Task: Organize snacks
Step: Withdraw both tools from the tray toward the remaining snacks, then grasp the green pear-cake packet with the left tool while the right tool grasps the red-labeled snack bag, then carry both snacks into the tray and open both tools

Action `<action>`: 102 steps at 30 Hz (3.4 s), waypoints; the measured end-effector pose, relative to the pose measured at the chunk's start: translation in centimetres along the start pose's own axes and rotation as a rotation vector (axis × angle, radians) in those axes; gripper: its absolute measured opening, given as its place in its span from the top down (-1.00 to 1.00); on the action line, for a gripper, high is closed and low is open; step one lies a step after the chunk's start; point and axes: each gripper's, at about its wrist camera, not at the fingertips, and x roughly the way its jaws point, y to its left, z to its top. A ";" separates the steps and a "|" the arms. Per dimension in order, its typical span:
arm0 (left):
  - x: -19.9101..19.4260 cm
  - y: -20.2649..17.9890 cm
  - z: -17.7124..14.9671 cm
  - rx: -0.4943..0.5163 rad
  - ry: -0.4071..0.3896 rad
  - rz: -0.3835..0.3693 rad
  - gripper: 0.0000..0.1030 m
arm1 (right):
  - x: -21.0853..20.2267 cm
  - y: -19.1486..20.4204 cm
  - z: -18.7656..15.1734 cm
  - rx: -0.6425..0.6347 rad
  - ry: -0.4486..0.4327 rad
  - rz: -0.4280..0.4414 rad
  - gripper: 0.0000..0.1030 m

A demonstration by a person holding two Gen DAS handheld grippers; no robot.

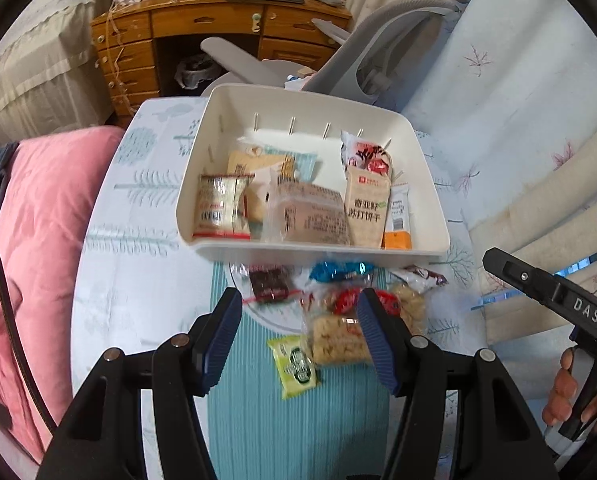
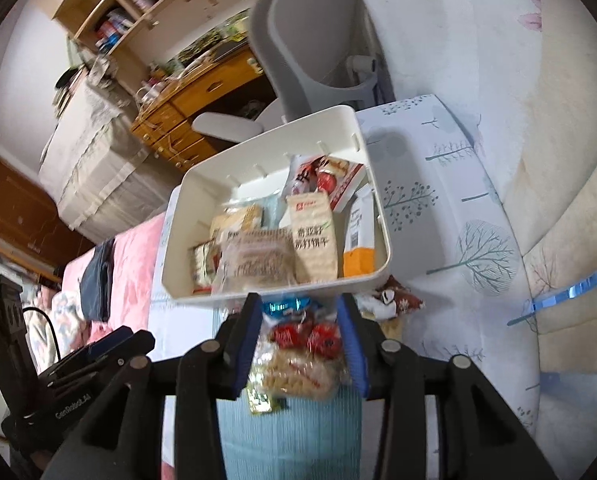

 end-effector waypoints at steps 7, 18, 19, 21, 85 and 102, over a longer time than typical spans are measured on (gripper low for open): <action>0.9 0.1 -3.9 -0.096 0.019 0.047 -0.14 | -0.4 0.3 -2.5 -0.098 0.045 0.012 0.20; 4.3 -0.1 -8.9 -0.167 0.082 0.073 -0.14 | -0.1 0.2 -4.8 -0.215 0.073 0.031 0.19; 4.7 -0.1 -9.2 -0.175 0.088 0.073 -0.14 | 0.0 0.2 -5.1 -0.225 0.076 0.033 0.19; 5.3 -0.2 -9.8 -0.183 0.097 0.073 -0.14 | 0.5 0.2 -5.4 -0.242 0.093 0.028 0.17; 15.0 0.5 -10.2 -0.276 0.282 0.147 0.29 | 14.5 0.4 -5.4 -0.178 0.336 -0.163 0.03; 10.1 6.1 -9.8 -0.405 0.198 0.179 0.30 | 11.3 1.7 -7.7 -0.161 0.398 -0.093 0.03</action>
